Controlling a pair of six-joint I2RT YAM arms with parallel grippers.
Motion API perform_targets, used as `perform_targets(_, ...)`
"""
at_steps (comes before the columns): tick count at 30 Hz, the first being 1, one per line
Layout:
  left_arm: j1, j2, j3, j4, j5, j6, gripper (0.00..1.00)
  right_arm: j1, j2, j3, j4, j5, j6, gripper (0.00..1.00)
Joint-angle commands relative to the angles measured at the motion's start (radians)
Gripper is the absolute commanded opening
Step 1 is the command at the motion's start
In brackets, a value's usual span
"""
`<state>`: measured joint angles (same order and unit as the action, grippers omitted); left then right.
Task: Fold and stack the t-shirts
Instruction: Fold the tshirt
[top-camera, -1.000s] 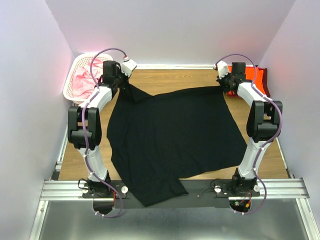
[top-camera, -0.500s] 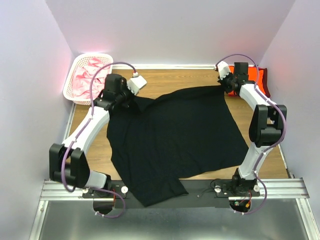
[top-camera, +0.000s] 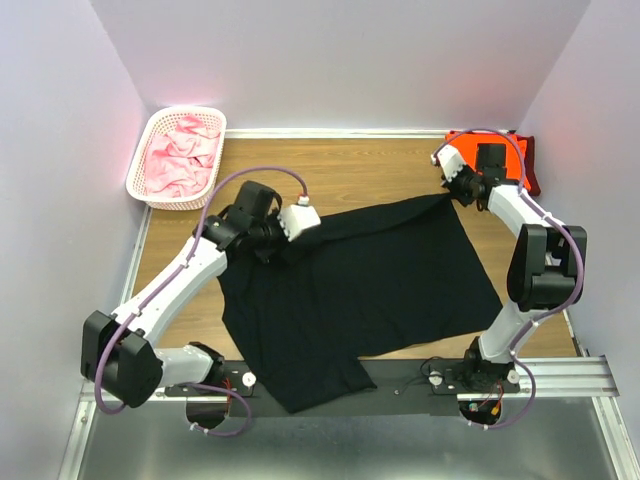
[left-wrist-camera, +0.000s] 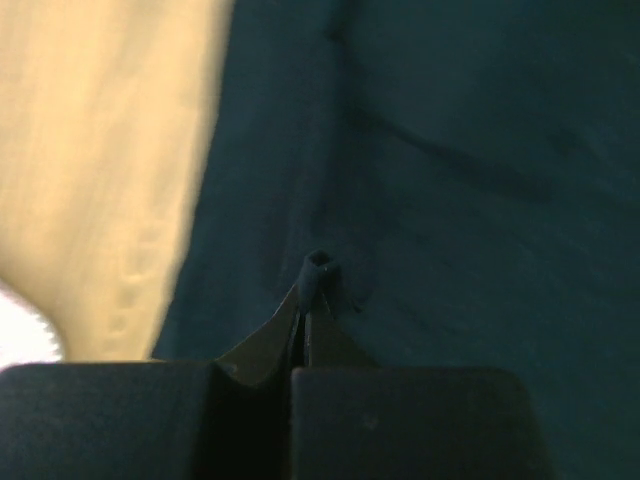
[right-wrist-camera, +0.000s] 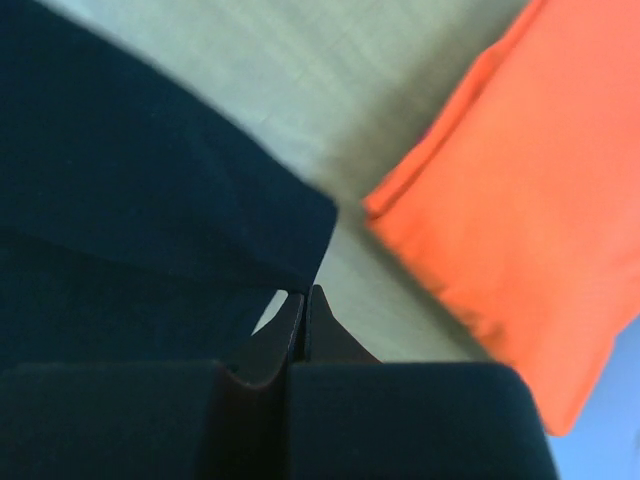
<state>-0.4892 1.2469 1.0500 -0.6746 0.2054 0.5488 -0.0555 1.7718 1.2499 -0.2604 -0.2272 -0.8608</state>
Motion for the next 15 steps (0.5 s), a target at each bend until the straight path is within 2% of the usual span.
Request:
perform_targets(1,-0.051,-0.014,-0.028,-0.111,0.072,0.025,0.00,-0.004,-0.002,-0.032,-0.022,0.008,-0.070,0.01)
perform_targets(10,-0.086,0.036,-0.111,-0.065,0.063,-0.004,0.00,-0.004,0.029,-0.041,-0.023,0.015,-0.101,0.01)
perform_targets(15,-0.083,0.042,-0.047,-0.078,0.078,0.005,0.00,-0.004,0.029,-0.018,-0.023,0.025,-0.089,0.00)
